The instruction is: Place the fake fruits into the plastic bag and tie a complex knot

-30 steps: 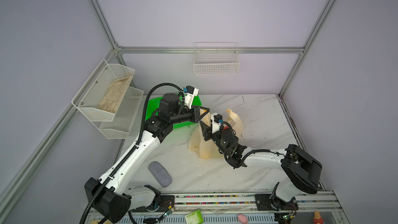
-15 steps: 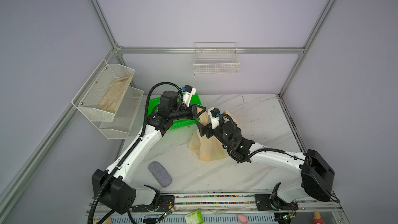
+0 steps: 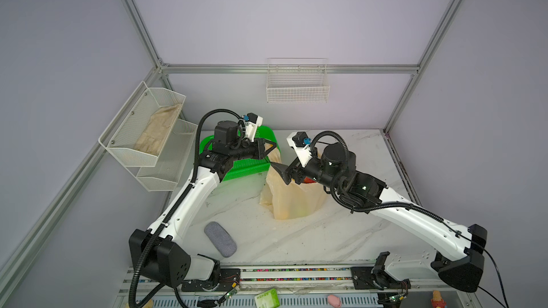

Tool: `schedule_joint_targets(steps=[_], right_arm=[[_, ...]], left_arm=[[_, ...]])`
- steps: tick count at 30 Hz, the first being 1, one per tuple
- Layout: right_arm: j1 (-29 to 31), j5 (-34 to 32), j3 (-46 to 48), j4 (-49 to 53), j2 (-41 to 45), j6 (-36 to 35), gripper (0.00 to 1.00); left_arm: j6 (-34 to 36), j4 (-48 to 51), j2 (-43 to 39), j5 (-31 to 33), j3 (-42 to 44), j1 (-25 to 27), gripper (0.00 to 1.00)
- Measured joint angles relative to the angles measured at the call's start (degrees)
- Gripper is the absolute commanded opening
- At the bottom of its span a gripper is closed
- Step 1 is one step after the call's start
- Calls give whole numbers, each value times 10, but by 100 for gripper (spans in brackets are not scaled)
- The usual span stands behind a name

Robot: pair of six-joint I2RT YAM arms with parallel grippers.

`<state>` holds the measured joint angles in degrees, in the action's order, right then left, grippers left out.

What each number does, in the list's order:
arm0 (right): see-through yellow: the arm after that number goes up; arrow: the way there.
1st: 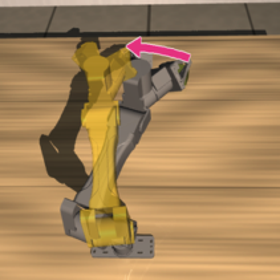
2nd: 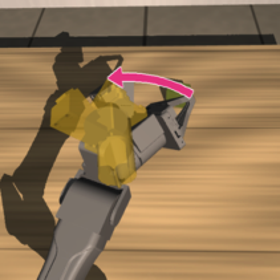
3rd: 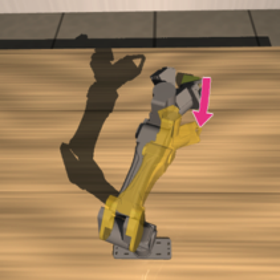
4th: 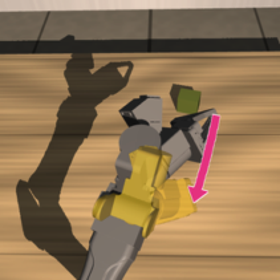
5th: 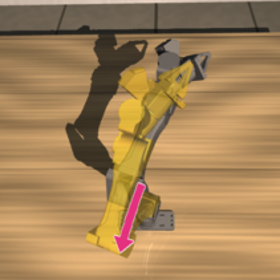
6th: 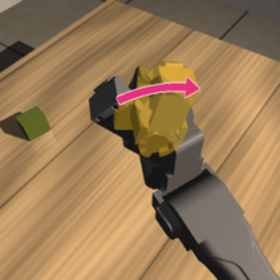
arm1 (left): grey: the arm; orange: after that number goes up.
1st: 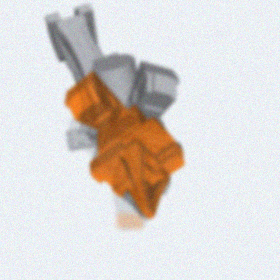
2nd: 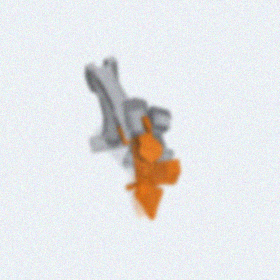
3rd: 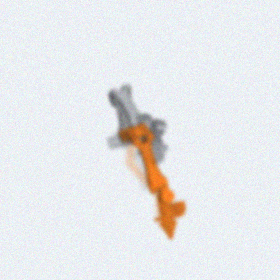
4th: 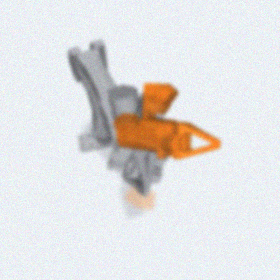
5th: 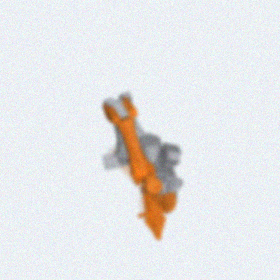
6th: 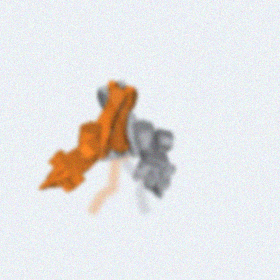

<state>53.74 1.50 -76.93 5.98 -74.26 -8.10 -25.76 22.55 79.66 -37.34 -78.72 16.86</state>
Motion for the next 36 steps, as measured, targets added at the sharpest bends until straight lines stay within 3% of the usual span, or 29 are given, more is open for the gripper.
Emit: schedule_joint_targets(steps=[11,22,25,31,36], right_arm=[[-108,33,3,100,99,9,96],[-133,7,80,137,138,26,94],[-136,3,108,139,137,31,85],[-151,8,172,90,136,32,50],[-165,26,210,22,130,35,35]], left_arm=[[14,24,9,-1,-13,-9,0],[14,24,9,0,-13,-11,0],[15,24,9,0,-13,-11,0],[14,24,9,1,-13,-14,0],[11,20,10,4,-13,-21,0]])
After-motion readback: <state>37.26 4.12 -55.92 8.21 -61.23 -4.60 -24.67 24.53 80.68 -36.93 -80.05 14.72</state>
